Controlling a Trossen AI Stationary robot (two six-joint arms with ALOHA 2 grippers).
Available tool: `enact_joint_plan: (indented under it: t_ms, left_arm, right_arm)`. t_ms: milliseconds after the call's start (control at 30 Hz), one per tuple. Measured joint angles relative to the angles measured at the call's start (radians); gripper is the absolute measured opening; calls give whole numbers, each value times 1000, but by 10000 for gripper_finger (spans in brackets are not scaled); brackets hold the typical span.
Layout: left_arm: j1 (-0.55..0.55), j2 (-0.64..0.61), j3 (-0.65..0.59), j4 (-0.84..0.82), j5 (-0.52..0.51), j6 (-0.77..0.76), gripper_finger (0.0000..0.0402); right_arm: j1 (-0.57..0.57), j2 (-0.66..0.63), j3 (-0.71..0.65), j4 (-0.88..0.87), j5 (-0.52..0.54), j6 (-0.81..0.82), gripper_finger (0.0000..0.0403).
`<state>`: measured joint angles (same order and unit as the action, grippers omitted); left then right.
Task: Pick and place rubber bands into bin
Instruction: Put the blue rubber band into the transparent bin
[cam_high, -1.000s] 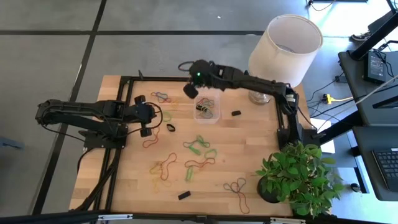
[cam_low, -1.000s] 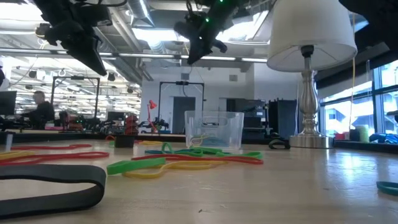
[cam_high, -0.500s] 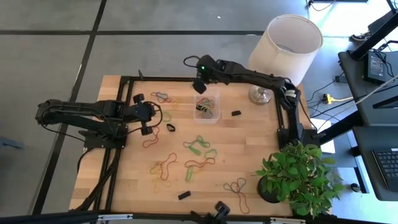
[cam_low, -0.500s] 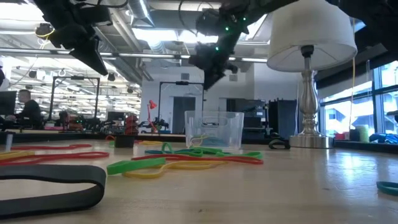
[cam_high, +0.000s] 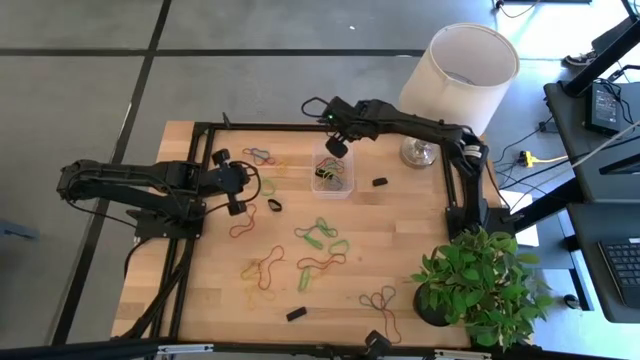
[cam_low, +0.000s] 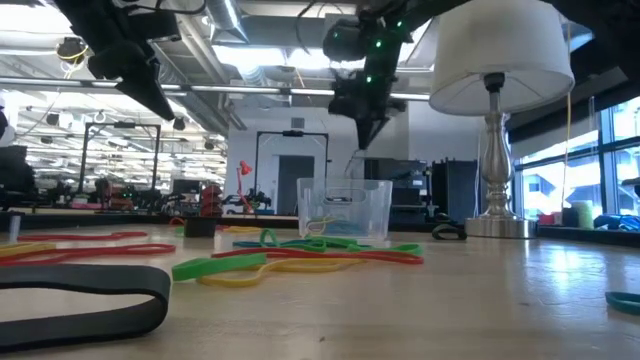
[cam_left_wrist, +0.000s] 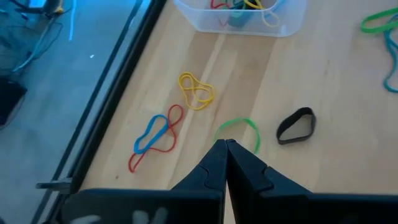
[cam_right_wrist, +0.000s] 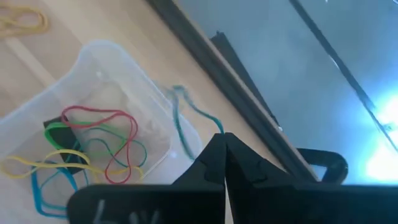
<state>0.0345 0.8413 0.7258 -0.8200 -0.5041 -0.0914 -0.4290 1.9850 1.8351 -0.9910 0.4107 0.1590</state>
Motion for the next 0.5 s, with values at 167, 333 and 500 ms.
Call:
enact_joint_plan:
  t_ms: [167, 333, 500]
  left_arm:
    - [0, 0, 0, 0, -35, 0, 5]
    - [0, 0, 0, 0, -44, 0, 2]
    - [0, 0, 0, 0, -45, 0, 2]
  right_arm:
    - [8, -63, 0, 41, 32, 20, 0]
    - [34, -115, 1, 49, 31, 41, 0]
    - [70, -131, 1, 47, -10, 74, 0]
